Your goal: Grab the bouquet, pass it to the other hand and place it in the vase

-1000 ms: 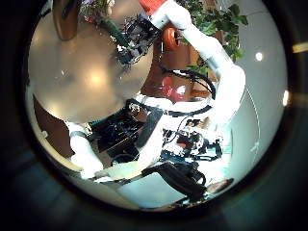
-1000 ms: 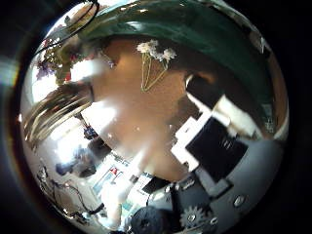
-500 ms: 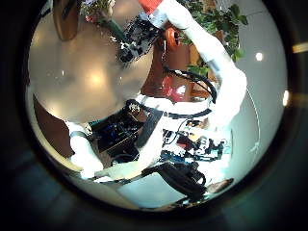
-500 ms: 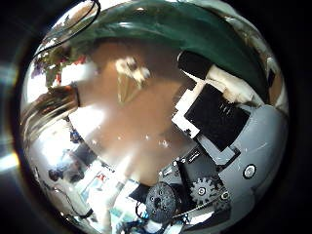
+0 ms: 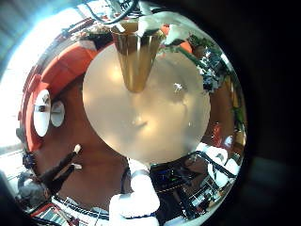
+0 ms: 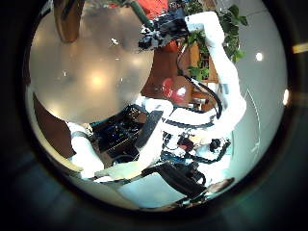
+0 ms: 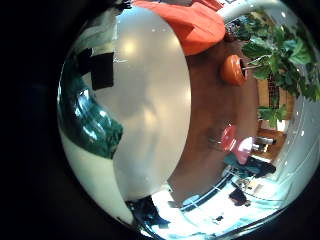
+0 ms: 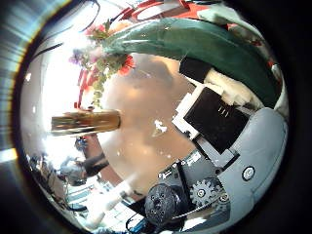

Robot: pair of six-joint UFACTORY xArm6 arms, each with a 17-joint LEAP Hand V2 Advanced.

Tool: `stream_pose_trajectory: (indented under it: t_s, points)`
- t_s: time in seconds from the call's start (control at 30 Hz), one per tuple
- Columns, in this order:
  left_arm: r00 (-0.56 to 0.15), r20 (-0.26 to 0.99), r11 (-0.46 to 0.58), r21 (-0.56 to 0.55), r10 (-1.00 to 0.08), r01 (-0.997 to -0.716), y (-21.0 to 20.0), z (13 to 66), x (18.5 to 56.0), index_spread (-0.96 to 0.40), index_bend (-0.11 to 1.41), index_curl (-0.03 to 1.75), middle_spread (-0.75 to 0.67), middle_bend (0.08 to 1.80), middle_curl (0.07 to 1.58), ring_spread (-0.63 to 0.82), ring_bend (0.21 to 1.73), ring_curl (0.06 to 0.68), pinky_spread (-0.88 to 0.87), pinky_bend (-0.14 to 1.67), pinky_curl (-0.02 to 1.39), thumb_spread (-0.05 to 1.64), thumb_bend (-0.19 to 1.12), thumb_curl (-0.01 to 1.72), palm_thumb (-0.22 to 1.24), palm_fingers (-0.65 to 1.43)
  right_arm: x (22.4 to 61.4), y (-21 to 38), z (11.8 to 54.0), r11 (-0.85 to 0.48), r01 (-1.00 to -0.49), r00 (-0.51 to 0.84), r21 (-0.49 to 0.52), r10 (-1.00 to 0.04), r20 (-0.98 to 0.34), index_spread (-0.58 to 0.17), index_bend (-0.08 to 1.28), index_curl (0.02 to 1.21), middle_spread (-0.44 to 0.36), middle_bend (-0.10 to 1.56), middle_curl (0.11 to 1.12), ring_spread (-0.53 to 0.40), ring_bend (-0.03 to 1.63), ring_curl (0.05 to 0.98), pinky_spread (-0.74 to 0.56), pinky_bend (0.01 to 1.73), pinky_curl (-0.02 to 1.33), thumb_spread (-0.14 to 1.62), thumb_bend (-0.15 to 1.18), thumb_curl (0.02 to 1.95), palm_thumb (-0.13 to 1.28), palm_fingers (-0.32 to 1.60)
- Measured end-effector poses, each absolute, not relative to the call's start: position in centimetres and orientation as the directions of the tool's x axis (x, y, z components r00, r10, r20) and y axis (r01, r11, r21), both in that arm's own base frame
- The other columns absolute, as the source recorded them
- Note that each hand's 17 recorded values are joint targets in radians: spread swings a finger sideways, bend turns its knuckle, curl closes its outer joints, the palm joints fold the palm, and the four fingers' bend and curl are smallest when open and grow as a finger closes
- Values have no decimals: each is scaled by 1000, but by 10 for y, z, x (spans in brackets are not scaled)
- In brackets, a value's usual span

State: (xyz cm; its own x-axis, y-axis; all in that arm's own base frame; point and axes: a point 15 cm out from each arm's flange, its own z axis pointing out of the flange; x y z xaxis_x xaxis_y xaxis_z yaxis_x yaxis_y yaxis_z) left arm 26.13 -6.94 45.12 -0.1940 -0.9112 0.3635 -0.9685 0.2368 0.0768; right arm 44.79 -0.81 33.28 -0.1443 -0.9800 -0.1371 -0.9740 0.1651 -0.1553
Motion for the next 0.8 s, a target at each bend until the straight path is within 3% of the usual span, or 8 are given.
stream_pose_trajectory:
  t_s: [0.23, 0.43, 0.8]
  points:
    - [-197, 380, 241, 70, -904, -968, -74, 454, 266, 92, 177, 367, 318, 208, 378, 504, 508, 179, 482, 187, 277, 1143, -20, 278, 168, 254, 442, -7, 383, 260, -939, -122, -224, -863, -491, -320, 1070, 1093, -183, 1300, 987, -210, 1418, 771, -159, 1269, 914, 877, 49, 873, 1214, 1115]
    - [-191, 467, 251, 71, -864, -965, -90, 455, 277, 90, 181, 369, 309, 209, 377, 504, 511, 178, 471, 189, 279, 1142, -20, 280, 166, 268, 419, -9, 435, 297, -929, -19, -223, -639, -769, -297, 1081, 1084, -171, 1313, 968, -208, 1427, 771, -152, 1249, 946, 874, 38, 925, 1205, 1117]
    - [-191, 692, 203, -65, -697, -977, -116, 489, 314, 99, 170, 364, 314, 208, 377, 490, 532, 179, 465, 193, 282, 1119, -30, 273, 113, 276, 371, 39, 501, 119, -956, 224, -270, -301, -927, -267, 1094, 1069, -157, 1333, 937, -196, 1439, 769, -148, 1217, 1002, 877, 22, 1019, 1194, 1117]
